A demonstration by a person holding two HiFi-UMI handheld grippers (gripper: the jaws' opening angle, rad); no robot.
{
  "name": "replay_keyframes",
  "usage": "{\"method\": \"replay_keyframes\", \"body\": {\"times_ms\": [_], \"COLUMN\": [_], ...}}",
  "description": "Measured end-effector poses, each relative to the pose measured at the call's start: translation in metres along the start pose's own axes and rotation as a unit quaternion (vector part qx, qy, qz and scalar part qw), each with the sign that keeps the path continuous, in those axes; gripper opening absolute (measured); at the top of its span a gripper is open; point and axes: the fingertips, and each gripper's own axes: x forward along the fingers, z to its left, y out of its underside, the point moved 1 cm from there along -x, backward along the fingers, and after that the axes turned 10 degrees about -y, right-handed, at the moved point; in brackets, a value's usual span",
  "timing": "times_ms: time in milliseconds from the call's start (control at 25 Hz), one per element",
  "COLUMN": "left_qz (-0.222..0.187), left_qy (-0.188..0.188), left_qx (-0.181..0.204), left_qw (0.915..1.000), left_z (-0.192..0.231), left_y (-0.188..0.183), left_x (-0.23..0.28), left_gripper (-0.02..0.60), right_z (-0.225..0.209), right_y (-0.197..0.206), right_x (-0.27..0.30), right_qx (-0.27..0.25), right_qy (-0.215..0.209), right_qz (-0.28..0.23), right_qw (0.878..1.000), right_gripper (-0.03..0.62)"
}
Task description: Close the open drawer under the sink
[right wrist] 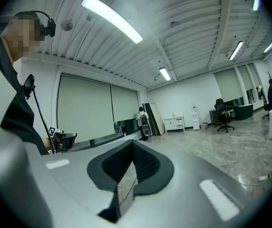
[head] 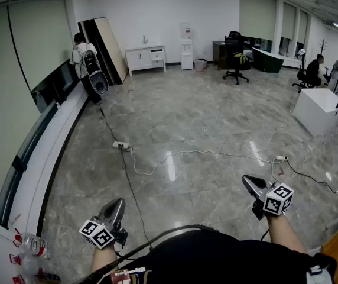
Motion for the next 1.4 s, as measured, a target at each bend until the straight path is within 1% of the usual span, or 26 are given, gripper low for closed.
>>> {"method": "replay_keyframes", "body": {"times_ms": [120,280,480,640,720,880,960,1080,1400], "left_qz": [0.004,0.007,0.003,0.004,0.003,-0.001,-0.001,0.000,0.005], "left_qy": [0.003,-0.005,0.000,-0.003,0.002,0.000,-0.003,-0.003,0.014], "left_qx": [-0.007,0.006,-0.001,0.006,0.010,-0.001,-0.001,0.001,-0.011], "left_qw": [1.0000,0.9999,1.0000,1.0000,0.9999,1.0000,1.0000,1.0000,0.9998], "left_z": [-0.007,-0.008,-0.006,-0.005,-0.005,0.005,0.008,0.012,0.035], "left_y": [-0.001,-0.004,-0.003,-0.006,-0.008,-0.007,-0.009,-0.013,-0.013], "left_x": [0.006,0.007,0.008,0.007,0.008,0.006,0.005,0.006,0.008], "left_gripper": [0.000,0.000,0.000,0.000,0.000,0.000,0.000,0.000,0.000], "right_z": [-0.004,-0.007,-0.008,-0.009,-0.011,-0.013,-0.012,-0.012,0.003], "right_y": [-0.002,-0.002,-0.004,-0.005,-0.007,-0.012,-0.012,-0.010,-0.007], "right_x": [-0.003,-0.001,0.005,0.009,0.010,0.014,0.016,0.022,0.042], "right_qx": [-0.001,0.001,-0.001,0.004,0.010,0.029,0.036,0.034,0.029], "right_qy": [0.002,0.000,-0.005,-0.006,-0.009,-0.012,-0.010,-0.008,0.001], "right_qz": [0.001,0.001,0.003,-0.001,-0.007,-0.020,-0.021,-0.015,-0.003], "right_qw": [1.000,1.000,1.000,1.000,1.000,0.999,0.999,0.999,1.000], "right_gripper": [0.000,-0.001,0.000,0.000,0.000,0.000,0.000,0.002,0.002]}}
